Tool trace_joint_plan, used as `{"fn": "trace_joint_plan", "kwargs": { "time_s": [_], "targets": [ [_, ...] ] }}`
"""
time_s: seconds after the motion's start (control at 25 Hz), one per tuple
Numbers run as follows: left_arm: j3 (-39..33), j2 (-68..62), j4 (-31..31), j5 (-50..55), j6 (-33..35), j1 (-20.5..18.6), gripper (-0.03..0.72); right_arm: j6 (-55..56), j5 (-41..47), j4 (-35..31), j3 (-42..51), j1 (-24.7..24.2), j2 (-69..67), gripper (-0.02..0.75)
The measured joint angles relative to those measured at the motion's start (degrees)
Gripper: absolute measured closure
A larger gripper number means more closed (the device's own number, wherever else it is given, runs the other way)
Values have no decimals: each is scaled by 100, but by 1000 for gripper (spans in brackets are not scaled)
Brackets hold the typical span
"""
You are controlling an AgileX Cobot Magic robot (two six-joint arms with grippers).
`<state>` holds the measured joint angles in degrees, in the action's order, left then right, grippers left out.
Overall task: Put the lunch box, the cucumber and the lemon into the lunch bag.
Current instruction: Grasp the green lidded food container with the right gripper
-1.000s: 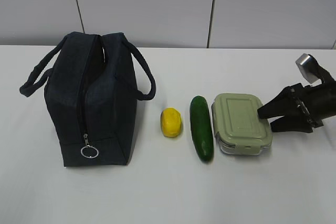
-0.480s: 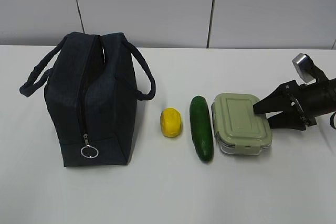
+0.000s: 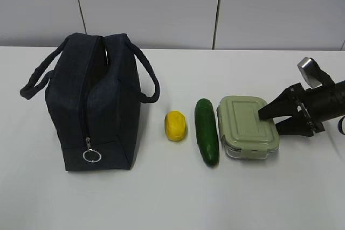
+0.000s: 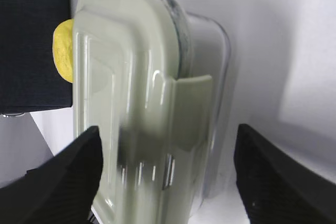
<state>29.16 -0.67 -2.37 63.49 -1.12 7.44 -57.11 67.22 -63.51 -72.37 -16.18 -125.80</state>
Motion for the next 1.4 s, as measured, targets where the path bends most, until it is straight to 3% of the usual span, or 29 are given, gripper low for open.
{"fn": "trace_joint_plan", "kwargs": {
  "time_s": [0.44, 0.76, 1.4],
  "targets": [
    [0, 0, 0, 0, 0, 0, 368, 37, 0, -57, 0, 0, 0, 241],
    [0, 0, 0, 0, 0, 0, 368, -13, -9, -57, 0, 244, 0, 244],
    [0, 0, 0, 0, 0, 0, 368, -38, -9, -101, 0, 266, -116, 244]
  ]
}}
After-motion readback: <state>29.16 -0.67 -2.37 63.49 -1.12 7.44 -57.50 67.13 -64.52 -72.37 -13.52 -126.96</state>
